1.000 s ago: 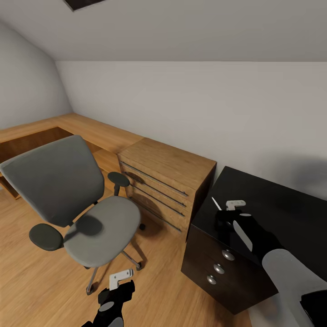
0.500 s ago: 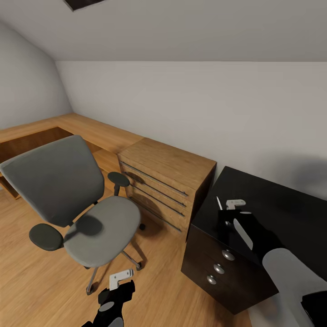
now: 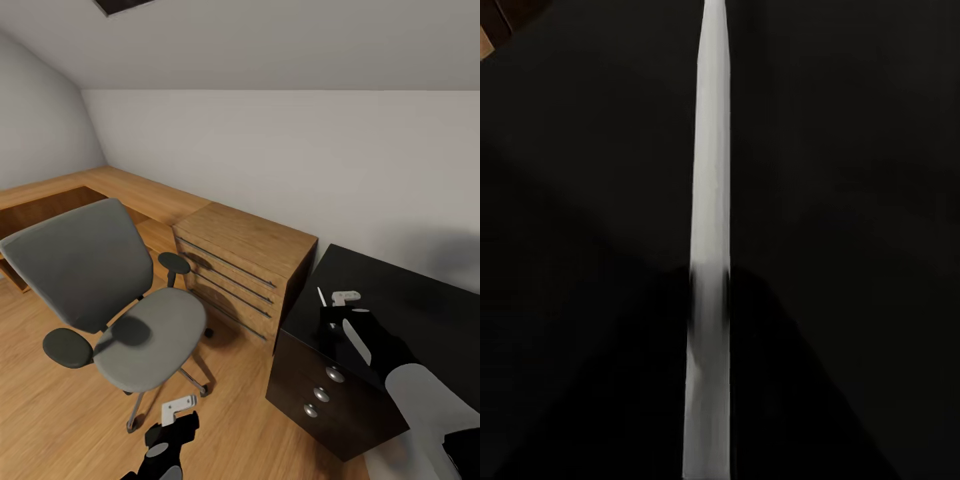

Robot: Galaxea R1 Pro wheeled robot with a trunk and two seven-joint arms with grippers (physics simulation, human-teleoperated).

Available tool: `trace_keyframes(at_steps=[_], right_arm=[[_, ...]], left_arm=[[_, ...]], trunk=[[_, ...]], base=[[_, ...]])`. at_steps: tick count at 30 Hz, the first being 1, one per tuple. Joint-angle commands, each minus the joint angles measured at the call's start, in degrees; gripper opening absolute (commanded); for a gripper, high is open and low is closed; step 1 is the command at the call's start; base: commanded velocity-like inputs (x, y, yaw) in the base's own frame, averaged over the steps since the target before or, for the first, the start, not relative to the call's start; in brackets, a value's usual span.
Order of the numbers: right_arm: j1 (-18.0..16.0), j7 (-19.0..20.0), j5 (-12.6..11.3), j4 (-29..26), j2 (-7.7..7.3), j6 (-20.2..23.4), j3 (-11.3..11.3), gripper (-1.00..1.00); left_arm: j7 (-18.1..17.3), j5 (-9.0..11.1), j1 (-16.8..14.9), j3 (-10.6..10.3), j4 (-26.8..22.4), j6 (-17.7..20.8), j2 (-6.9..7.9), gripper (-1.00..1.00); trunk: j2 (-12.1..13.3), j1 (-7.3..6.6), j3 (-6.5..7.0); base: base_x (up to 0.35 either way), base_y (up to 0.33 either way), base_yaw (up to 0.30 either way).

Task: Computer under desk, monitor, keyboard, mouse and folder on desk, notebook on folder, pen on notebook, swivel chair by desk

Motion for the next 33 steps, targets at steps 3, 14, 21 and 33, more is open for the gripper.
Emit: trace_keyframes(at_steps=[3, 14, 21, 33], right_arm=[[0.0, -0.3, -0.6, -0.1, -0.07, 0.2, 0.3, -1.00], [0.0, -0.3, -0.6, -0.1, -0.07, 0.2, 0.3, -1.00], [0.0, -0.3, -0.4, -1.6, -0.19, 0.2, 0.1, -1.00], [1.1, -2.8, -0.4, -16.5, -0.33, 5.6, -4.7, -1.00]], left_arm=[[0.4, 0.0, -0.1, -0.1, -0.1, 0.3, -0.06, 1.00], [0.3, 0.1, -0.1, -0.1, -0.1, 0.3, -0.10, 1.00], [0.1, 0.3, -0.1, 0.0, 2.9, 0.3, -1.08, 1.00], [0.1, -0.1, -0.1, 0.4, 8.7, 0.3, -3.79, 1.00]], trunk=[[0.0, 0.00, -0.05], [0.0, 0.00, -0.05], [2.8, -1.54, 1.20], [7.6, -4.17, 3.36]], base=[[0.000, 0.000, 0.000], [0.000, 0.000, 0.000], [0.000, 0.000, 0.000], [0.000, 0.000, 0.000]])
